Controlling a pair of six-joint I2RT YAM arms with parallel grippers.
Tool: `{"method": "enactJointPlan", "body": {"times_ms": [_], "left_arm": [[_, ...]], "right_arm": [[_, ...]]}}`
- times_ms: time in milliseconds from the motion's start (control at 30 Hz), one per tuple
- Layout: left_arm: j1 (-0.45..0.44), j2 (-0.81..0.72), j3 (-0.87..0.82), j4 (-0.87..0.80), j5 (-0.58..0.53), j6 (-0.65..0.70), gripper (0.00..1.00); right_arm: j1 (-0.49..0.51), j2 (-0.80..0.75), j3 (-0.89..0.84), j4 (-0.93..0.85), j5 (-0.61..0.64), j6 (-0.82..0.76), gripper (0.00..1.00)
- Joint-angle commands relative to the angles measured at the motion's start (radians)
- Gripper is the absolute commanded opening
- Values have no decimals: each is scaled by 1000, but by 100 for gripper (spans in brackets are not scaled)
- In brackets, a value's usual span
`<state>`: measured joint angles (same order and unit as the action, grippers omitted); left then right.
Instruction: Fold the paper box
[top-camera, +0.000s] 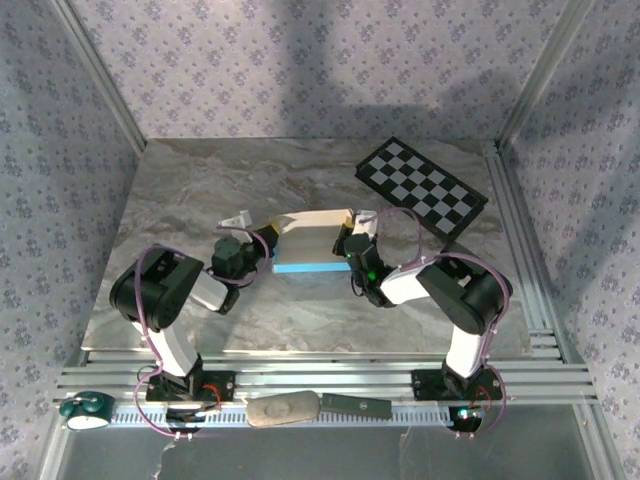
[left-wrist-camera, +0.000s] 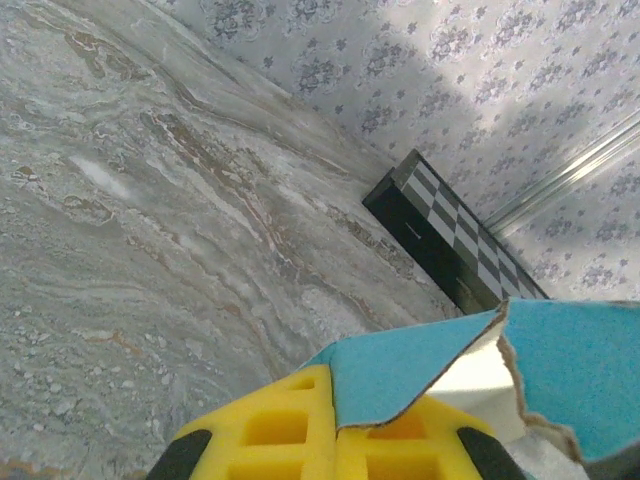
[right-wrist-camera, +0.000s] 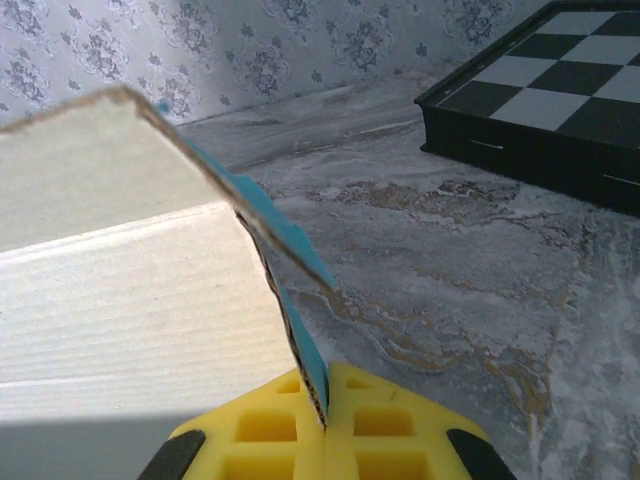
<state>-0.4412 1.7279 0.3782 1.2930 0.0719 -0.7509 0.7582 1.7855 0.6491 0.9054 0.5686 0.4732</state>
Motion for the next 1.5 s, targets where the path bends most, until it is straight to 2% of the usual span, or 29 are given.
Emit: {"method": "enactJointPlan", "body": {"times_ms": [0, 167, 267, 467, 733, 967, 1167, 1333, 1467], "left_arm": [[-23, -51, -18, 21, -67, 29, 0], [-45, -64, -37, 15, -93, 45, 0], [-50, -70, -51, 19, -106, 53, 0], [-71, -82, -58, 13, -136, 72, 0], [-107, -70, -53, 17, -181, 94, 0], [-135, -74, -44, 1, -214, 114, 0], [-161, -93, -28, -47, -242, 150, 0], [-203, -124, -4, -149, -295, 228, 0], [-226, -105, -14, -128, -329, 246, 0]], "right_arm": [[9, -14, -36, -121, 67, 44, 0], [24, -24, -56, -127, 52, 58, 5], [29, -67, -68, -155, 41, 75, 12], [57, -226, -80, -309, 49, 134, 35], [115, -451, -111, -533, 22, 295, 48], [143, -583, -101, -688, 3, 372, 52], [140, -686, -72, -818, 20, 404, 51], [70, -765, 59, -1076, -11, 447, 49], [17, -746, 157, -1212, -93, 539, 45]]}}
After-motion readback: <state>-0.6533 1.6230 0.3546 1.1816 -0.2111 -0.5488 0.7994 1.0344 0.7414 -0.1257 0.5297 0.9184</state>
